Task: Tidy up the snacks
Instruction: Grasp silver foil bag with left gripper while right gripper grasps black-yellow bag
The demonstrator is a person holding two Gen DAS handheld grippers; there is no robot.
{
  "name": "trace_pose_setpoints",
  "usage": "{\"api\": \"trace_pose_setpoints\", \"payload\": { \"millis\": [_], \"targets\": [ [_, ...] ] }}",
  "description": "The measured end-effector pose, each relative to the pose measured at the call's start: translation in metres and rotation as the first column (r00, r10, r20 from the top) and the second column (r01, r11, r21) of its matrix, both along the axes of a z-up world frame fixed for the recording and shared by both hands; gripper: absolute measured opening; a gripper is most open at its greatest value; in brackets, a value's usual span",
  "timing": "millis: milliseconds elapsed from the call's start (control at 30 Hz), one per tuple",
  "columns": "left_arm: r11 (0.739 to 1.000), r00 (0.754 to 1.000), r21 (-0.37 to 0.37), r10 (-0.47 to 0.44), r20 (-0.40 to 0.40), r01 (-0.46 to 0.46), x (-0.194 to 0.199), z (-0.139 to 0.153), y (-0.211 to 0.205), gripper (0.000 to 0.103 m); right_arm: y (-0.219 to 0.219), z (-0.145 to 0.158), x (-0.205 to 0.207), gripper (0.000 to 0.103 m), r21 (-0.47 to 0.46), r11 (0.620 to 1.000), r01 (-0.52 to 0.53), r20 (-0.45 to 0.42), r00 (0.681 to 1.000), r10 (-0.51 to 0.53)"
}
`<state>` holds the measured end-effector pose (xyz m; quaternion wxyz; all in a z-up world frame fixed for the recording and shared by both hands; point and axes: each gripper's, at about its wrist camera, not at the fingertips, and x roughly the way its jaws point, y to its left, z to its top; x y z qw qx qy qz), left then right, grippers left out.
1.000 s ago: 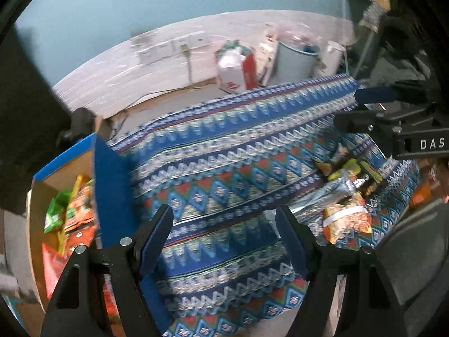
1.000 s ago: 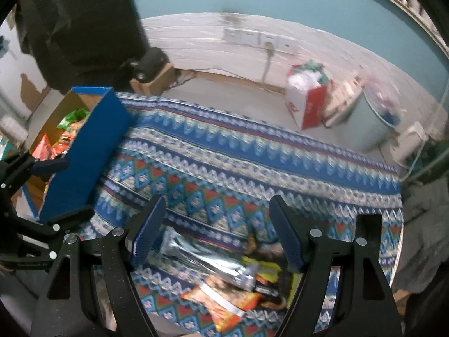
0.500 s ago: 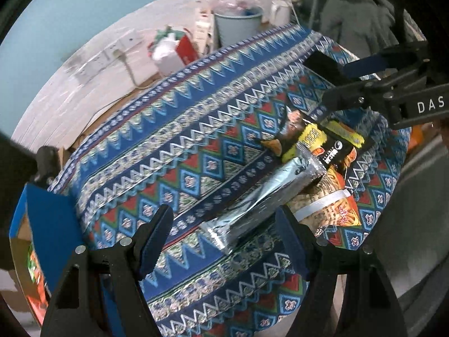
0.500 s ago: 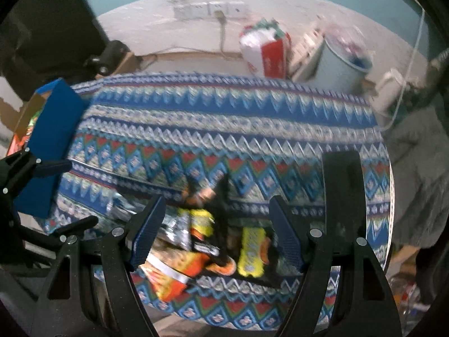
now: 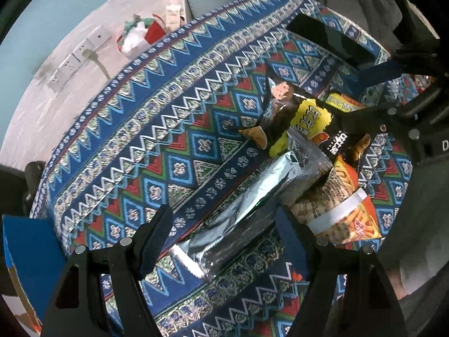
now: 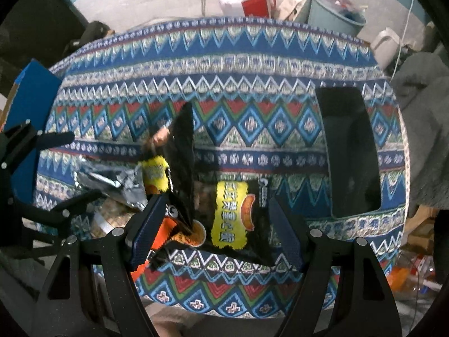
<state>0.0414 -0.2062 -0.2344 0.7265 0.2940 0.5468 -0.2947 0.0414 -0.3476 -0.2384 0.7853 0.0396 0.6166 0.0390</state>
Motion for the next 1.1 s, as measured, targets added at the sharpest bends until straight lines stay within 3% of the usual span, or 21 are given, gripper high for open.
{"api": "trace_pose_setpoints", "payload": {
  "millis": [200,400,533,600,700,933,1100],
  "targets": [
    [1.0,1.0,-0.015,0.002,-0.01,-0.003,0.007,-0.007,-0.003,0.08,-0.002,-0.015,-0.001,0.076,0.011,1.0,0.007,-0.055,0.998,-0.006],
    [0.998,0.999,0.052,0.034,-0.017,-0.033,0.015,-0.027,0.002,0.079,-0.006,-0.033,0.001,0.077,0.001,1.0,0.025,-0.106,0.994,-0.025],
    [0.996,0.994,0.016,0.087,-0.066,-0.086,0.022,-0.031,0.01,0.062,-0.005,-0.044,0.003,0.078,-0.029,0.999,0.023,-0.124,0.992,-0.026],
    [0.995,0.992,0.007,0.096,-0.078,-0.096,0.023,-0.029,0.012,0.044,-0.006,-0.049,0.004,0.078,-0.024,0.999,0.031,-0.133,0.991,-0.034],
    [0.995,0.994,0.016,0.094,-0.059,-0.093,0.021,-0.027,0.013,0.031,-0.007,-0.055,0.005,0.078,-0.008,0.999,0.046,-0.139,0.989,-0.047],
    [0.984,0.984,0.039,0.175,-0.037,-0.174,0.027,-0.024,0.028,0.03,-0.009,-0.061,0.014,0.077,-0.026,0.999,0.034,-0.113,0.993,-0.037],
    [0.972,0.972,0.007,0.233,-0.03,-0.233,0.038,-0.013,0.048,0.03,0.007,-0.044,0.018,0.056,-0.058,0.998,-0.016,-0.06,0.998,0.012]
  ]
}}
